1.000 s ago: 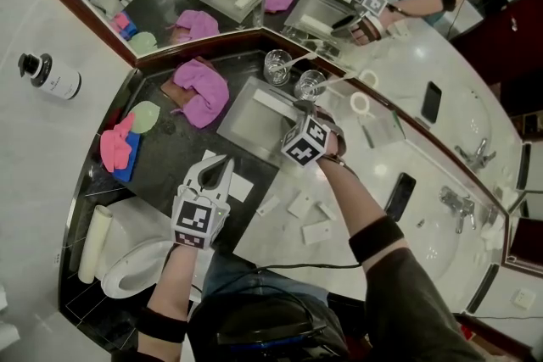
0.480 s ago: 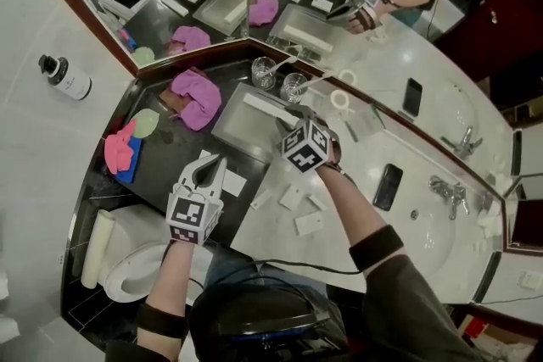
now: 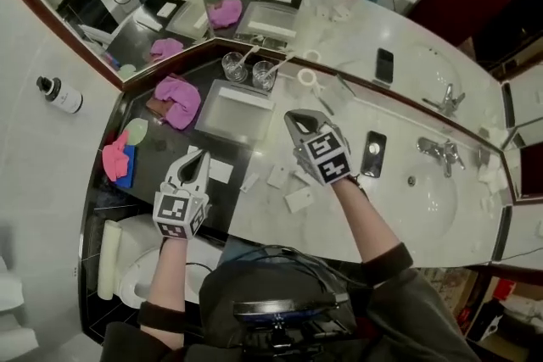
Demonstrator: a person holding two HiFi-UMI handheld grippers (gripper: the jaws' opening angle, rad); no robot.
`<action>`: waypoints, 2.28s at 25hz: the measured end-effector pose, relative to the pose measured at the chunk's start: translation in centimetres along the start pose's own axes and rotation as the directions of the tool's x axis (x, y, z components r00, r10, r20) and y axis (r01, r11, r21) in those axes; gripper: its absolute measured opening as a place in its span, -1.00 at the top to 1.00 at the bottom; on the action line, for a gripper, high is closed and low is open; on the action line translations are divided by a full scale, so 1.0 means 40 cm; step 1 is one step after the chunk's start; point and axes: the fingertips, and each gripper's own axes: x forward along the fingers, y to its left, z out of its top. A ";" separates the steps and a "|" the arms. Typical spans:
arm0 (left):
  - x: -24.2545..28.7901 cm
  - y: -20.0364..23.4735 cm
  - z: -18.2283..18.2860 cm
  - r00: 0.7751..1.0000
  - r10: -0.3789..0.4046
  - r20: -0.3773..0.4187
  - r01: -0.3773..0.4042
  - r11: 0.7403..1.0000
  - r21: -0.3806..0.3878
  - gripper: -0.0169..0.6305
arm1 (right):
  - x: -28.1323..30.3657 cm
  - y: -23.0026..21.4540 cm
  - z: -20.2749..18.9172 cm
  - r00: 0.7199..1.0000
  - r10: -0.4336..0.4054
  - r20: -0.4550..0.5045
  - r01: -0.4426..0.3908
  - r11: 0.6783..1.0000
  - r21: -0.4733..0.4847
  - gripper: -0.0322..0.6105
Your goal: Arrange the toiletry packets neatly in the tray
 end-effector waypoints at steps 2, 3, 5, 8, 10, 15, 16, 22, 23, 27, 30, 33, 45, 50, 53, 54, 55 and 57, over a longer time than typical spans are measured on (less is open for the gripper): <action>-0.006 -0.017 -0.002 1.000 -0.010 0.002 0.010 1.000 -0.002 0.95 | -0.058 -0.017 -0.015 0.999 -0.022 0.043 0.018 0.996 0.088 0.85; -0.006 -0.025 -0.004 1.000 -0.015 0.001 0.015 1.000 -0.004 0.95 | -0.085 -0.029 -0.028 0.997 -0.039 0.059 0.032 0.992 0.119 0.85; -0.005 -0.041 -0.005 1.000 -0.021 -0.002 0.021 1.000 -0.006 0.95 | -0.138 -0.050 -0.061 0.994 -0.073 0.079 0.060 0.985 0.160 0.85; -0.003 -0.070 0.002 1.000 -0.025 -0.004 0.025 1.000 -0.010 0.95 | -0.223 -0.073 -0.118 0.988 -0.118 0.097 0.094 0.970 0.223 0.85; 0.001 -0.092 0.011 1.000 -0.030 0.002 0.030 0.999 -0.018 0.95 | -0.279 -0.097 -0.162 0.981 -0.160 0.107 0.126 0.953 0.275 0.85; 0.012 -0.143 0.028 0.998 -0.052 0.027 0.053 0.998 -0.036 0.95 | -0.394 -0.128 -0.250 0.960 -0.257 0.107 0.202 0.907 0.371 0.85; 0.015 -0.152 0.032 0.998 -0.054 0.029 0.055 0.998 -0.031 0.95 | -0.408 -0.130 -0.265 0.958 -0.267 0.104 0.210 0.901 0.381 0.85; 0.039 -0.198 0.051 0.996 -0.076 0.037 0.077 0.997 -0.032 0.95 | -0.439 -0.137 -0.309 0.960 -0.263 0.093 0.208 0.897 0.390 0.85; 0.043 -0.204 0.052 0.997 -0.075 0.035 0.077 0.996 -0.039 0.95 | -0.441 -0.140 -0.308 0.961 -0.259 0.093 0.205 0.900 0.386 0.85; 0.056 -0.223 0.036 0.997 -0.071 0.005 0.071 0.996 -0.048 0.94 | -0.440 -0.142 -0.305 0.969 -0.230 0.090 0.183 0.915 0.360 0.85; 0.054 -0.213 0.000 0.998 -0.052 -0.040 0.050 0.998 -0.038 0.94 | -0.416 -0.128 -0.302 0.977 -0.199 0.075 0.163 0.928 0.335 0.85; 0.035 -0.156 -0.068 0.992 -0.003 -0.128 -0.005 0.998 -0.061 0.92 | -0.357 -0.087 -0.285 0.989 -0.137 0.062 0.112 0.947 0.300 0.85; -0.009 0.131 -0.390 0.850 0.110 -0.515 -0.185 0.978 -0.097 0.25 | -0.061 0.188 -0.143 0.982 0.186 -0.028 -0.185 0.982 0.045 0.85; 0.015 0.224 -0.470 0.761 0.112 -0.639 -0.175 0.984 -0.035 0.23 | 0.014 0.277 -0.109 0.965 0.256 -0.050 -0.257 0.966 -0.014 0.85; 0.032 0.245 -0.526 0.715 0.078 -0.695 -0.151 0.987 -0.045 0.23 | 0.038 0.305 -0.105 0.962 0.266 -0.065 -0.268 0.963 -0.032 0.85; 0.036 0.246 -0.544 0.701 0.064 -0.710 -0.142 0.989 -0.051 0.23 | 0.043 0.309 -0.106 0.962 0.266 -0.067 -0.269 0.963 -0.030 0.84; 0.042 0.244 -0.563 0.688 0.049 -0.724 -0.133 0.989 -0.059 0.23 | 0.046 0.311 -0.109 0.962 0.265 -0.070 -0.268 0.963 -0.025 0.85; 0.055 0.241 -0.594 0.674 0.028 -0.738 -0.117 0.991 -0.070 0.23 | 0.047 0.307 -0.120 0.963 0.259 -0.076 -0.261 0.965 -0.013 0.84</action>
